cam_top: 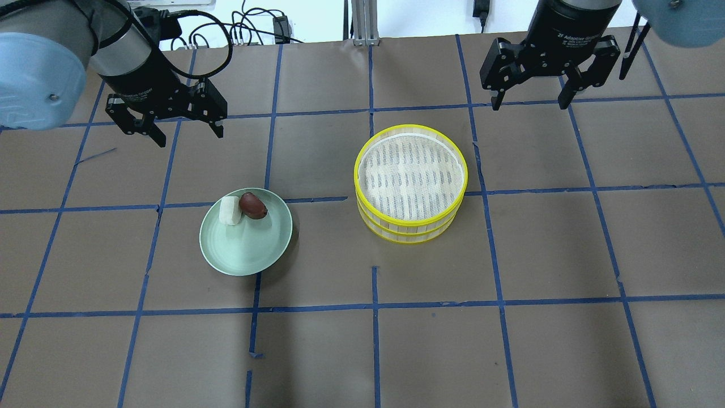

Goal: Place buns in different layers of steamer
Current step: 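Lower left gripper to the bowl while right gripper reaches the steamer rim, then grasp white bun with left gripper while right gripper lifts top steamer tier aside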

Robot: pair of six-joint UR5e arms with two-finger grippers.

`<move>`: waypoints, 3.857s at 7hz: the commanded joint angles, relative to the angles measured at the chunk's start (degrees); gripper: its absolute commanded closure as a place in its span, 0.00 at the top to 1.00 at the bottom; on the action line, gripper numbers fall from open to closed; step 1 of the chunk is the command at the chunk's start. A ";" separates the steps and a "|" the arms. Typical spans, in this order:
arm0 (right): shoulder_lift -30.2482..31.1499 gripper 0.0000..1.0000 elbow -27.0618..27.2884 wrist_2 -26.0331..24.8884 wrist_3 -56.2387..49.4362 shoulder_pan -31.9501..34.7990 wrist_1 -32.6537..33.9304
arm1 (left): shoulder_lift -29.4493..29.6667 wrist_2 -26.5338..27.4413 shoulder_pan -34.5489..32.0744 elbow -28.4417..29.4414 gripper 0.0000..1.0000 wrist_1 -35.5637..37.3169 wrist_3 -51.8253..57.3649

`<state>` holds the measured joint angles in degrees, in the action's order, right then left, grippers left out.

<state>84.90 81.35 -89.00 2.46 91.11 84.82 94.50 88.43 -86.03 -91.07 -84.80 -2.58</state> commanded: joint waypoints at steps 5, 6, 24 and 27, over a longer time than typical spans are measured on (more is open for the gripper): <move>-4.54 1.00 5.81 0.32 1.06 1.79 10.48 | -0.63 -0.54 1.03 -3.47 1.00 0.86 3.09; -6.22 0.99 8.97 0.32 0.97 1.88 14.46 | 0.24 0.16 2.17 -6.80 1.00 4.52 2.67; -6.68 0.07 8.69 0.14 -8.72 -7.12 13.32 | 16.94 5.62 2.36 -14.84 0.57 25.57 3.01; -4.06 0.07 2.24 -3.70 -23.52 -16.55 4.76 | 16.94 5.53 2.36 -15.01 0.40 25.30 2.93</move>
<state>79.37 85.56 -90.28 -15.37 78.09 92.53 111.45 93.98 -83.67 -105.94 -59.37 0.42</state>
